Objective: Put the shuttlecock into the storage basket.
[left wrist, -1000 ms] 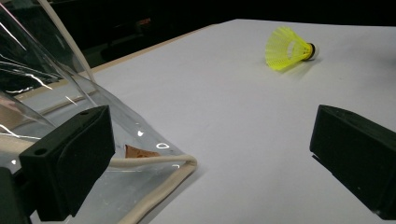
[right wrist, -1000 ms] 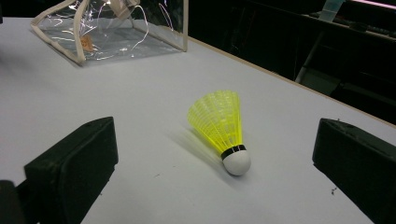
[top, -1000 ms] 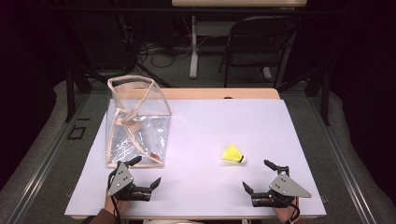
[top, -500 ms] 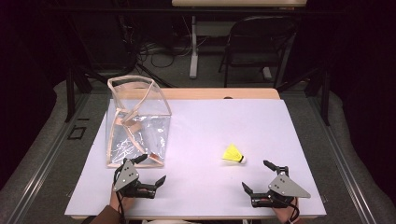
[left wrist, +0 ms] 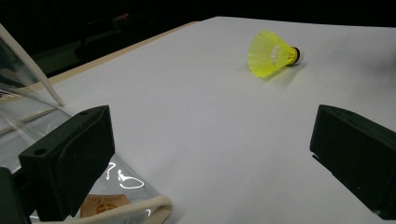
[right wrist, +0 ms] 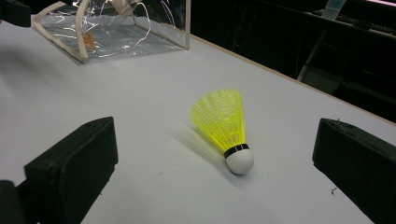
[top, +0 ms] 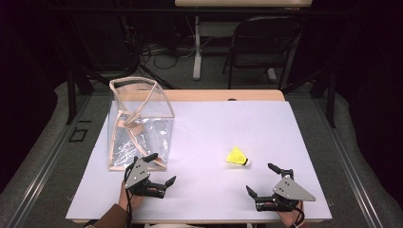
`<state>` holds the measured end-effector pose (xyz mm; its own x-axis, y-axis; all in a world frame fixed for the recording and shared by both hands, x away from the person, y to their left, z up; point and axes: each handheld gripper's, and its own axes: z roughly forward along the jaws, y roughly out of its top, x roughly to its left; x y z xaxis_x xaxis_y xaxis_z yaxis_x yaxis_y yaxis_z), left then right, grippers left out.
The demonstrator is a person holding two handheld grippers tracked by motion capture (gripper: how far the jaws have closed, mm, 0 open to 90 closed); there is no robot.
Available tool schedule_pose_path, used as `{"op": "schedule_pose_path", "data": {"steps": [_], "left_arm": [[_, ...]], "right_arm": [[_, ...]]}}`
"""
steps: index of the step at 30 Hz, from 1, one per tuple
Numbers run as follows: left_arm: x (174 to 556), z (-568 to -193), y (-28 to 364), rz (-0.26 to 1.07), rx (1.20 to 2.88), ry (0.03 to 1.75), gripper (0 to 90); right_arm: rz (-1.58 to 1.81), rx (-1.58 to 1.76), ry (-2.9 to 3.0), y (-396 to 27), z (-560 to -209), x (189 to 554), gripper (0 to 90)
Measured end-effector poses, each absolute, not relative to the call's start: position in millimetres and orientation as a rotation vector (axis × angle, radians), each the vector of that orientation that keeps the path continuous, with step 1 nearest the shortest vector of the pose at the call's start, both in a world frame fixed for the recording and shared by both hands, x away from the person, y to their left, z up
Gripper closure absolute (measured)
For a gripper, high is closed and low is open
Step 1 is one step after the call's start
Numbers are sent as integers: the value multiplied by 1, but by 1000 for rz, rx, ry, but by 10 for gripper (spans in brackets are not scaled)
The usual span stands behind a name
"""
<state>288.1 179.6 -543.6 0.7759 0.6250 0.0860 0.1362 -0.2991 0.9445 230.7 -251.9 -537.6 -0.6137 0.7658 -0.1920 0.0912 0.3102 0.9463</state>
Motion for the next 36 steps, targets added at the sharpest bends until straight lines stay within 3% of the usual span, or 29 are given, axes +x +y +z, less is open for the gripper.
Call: {"op": "schedule_pose_path", "data": {"steps": [36], "left_arm": [[311,-533,159,519,1870,541,0]], "right_arm": [[1327,756,1949,-251,-538,231,0]]}}
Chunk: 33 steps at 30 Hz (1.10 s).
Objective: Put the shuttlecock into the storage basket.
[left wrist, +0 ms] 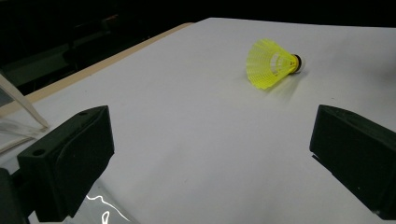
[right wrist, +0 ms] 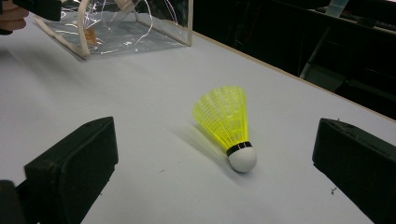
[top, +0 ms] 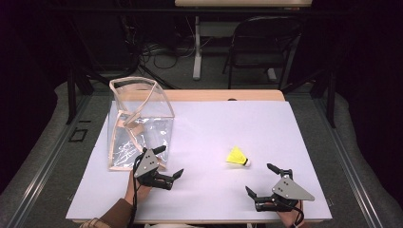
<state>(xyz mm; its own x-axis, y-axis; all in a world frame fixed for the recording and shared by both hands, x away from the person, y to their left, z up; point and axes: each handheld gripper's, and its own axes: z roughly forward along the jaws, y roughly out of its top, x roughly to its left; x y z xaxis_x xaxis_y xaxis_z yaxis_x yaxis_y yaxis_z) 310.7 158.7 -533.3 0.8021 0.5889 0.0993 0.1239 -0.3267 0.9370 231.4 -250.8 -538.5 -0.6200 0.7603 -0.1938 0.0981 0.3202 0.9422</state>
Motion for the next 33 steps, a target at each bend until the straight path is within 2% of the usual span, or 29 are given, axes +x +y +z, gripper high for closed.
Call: {"op": "schedule_pose_path", "data": {"steps": [33], "left_arm": [[331,-527,134,486,1915,490,0]], "right_arm": [[1322,760,1956,-251,-539,232,0]]}}
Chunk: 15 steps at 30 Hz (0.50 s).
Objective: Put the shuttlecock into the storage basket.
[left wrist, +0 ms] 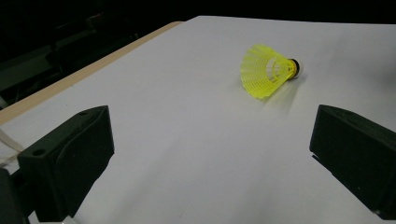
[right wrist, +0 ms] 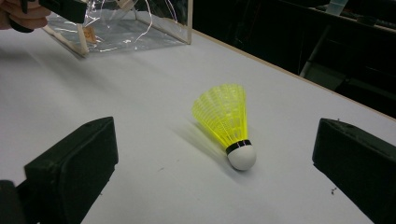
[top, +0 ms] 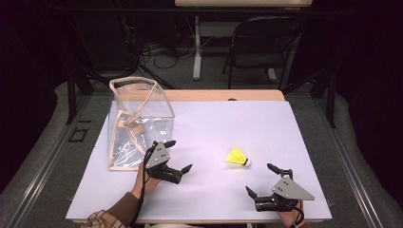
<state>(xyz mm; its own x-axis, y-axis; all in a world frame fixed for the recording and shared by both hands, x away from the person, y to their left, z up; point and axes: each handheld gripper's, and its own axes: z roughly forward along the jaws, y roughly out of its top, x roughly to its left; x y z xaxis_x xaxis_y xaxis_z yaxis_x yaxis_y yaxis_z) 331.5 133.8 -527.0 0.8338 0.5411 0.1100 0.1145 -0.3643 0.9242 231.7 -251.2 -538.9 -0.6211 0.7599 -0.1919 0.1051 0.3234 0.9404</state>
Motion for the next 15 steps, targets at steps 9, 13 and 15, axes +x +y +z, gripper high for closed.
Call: {"op": "schedule_pose_path", "data": {"steps": [9,13,15], "left_arm": [[335,-525,125,468,1924,468,0],[337,-525,121,463,1930,455,0],[338,-524,120,458,1932,451,0]], "right_arm": [[1321,760,1959,-251,-539,232,0],[1320,760,1959,-251,-539,232,0],[1322,759,1959,-251,-539,232,0]]}}
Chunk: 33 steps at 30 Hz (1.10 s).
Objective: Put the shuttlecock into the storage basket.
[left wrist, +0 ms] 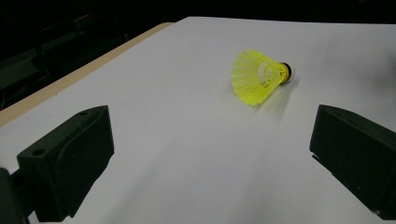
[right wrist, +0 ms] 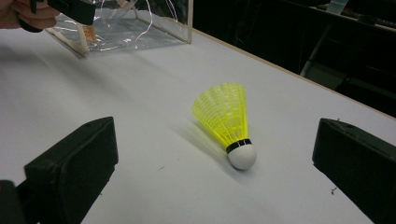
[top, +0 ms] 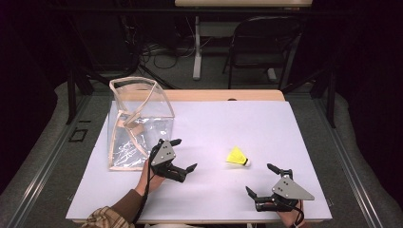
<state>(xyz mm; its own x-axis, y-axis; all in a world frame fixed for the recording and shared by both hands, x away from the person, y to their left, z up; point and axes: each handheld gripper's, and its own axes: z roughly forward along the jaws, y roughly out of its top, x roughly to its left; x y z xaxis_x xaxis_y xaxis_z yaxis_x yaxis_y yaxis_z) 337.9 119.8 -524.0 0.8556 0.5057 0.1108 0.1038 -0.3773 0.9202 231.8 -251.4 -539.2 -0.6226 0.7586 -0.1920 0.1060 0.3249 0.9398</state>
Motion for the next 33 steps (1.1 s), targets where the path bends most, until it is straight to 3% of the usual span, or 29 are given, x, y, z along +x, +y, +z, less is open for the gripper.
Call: {"op": "schedule_pose_path", "data": {"steps": [33], "left_arm": [[356,-518,90,403,1945,402,0]], "right_arm": [[1315,758,1967,-252,-540,232,0]]}}
